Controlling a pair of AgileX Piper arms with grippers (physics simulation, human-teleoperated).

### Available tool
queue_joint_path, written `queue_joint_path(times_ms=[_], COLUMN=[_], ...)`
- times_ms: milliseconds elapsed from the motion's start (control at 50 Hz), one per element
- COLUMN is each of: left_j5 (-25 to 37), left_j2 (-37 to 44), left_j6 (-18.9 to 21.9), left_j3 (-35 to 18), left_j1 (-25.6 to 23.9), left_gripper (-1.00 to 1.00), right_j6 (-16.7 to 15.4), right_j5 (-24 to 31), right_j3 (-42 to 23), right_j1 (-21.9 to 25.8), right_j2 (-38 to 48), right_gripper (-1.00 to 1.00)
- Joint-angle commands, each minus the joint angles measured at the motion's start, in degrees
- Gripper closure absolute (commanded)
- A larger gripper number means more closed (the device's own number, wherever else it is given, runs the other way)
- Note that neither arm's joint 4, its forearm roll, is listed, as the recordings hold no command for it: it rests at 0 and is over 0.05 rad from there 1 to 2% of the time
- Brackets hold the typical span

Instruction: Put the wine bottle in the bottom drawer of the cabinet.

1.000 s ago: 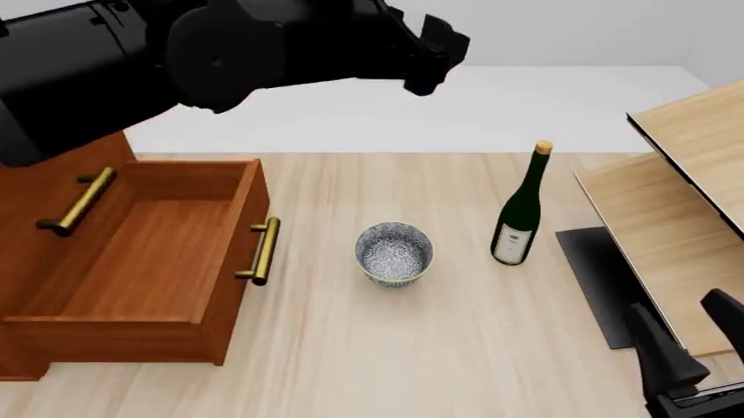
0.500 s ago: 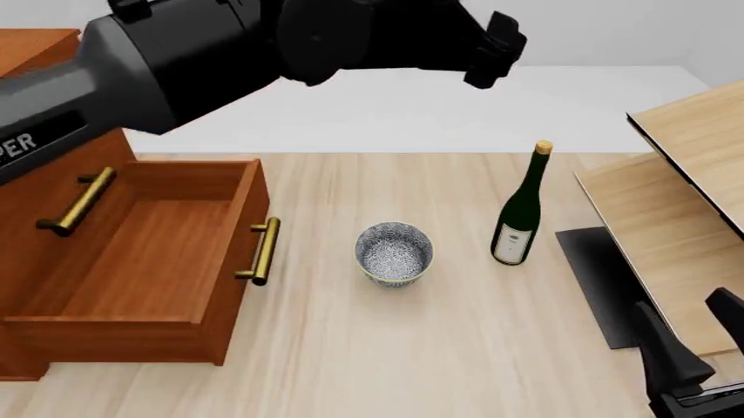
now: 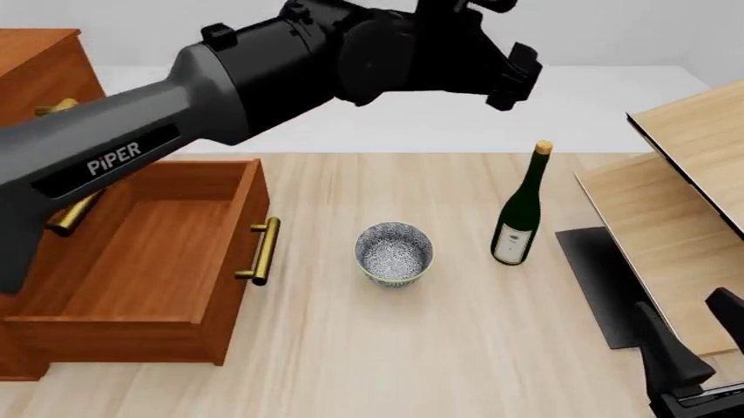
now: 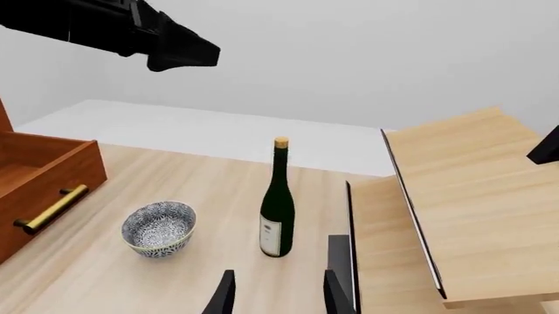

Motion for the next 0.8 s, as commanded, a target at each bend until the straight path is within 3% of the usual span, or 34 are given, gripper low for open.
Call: queue_joint_path(times_ms=[20, 800], left_j5=[-1.4, -2.6], left_j2=[1.9, 3.9], left_j6=[-0.4, -0.5], left_j3=[0.1, 0.5], left_j1=[0.0, -0.8], left_gripper=[-1.0, -1.0], right_j6=[0.0, 0.0], right_j5=[0.1, -0.1], right_j3=[0.0, 0.7], right_j1=[-0.1, 0.2], right_j2=[0.0, 0.0], right_gripper=[-1.0, -1.0])
